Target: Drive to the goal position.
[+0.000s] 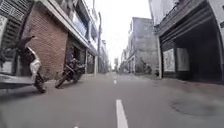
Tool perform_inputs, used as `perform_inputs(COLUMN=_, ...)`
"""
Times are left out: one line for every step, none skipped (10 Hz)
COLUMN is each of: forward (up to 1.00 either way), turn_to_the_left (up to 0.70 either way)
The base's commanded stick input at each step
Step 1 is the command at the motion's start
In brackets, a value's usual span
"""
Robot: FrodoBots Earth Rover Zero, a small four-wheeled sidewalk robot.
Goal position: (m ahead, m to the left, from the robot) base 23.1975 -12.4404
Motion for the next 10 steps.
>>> perform_inputs(forward=1.0, turn_to_the_left=0.0)
perform_inputs(forward=1.0, turn_to_the_left=0.0)
perform_inputs(forward=1.0, turn_to_the_left=0.0)
perform_inputs(forward=1.0, turn_to_the_left=0.0)
perform_inputs(forward=1.0, turn_to_the_left=0.0)
perform_inputs(forward=1.0, turn_to_the_left=0.0)
perform_inputs(forward=1.0, turn_to_the_left=0.0)
perform_inputs(forward=1.0, turn_to_the_left=0.0)
perform_inputs(forward=1.0, turn_to_the_left=0.0)
perform_inputs(forward=1.0, turn_to_the_left=0.0)
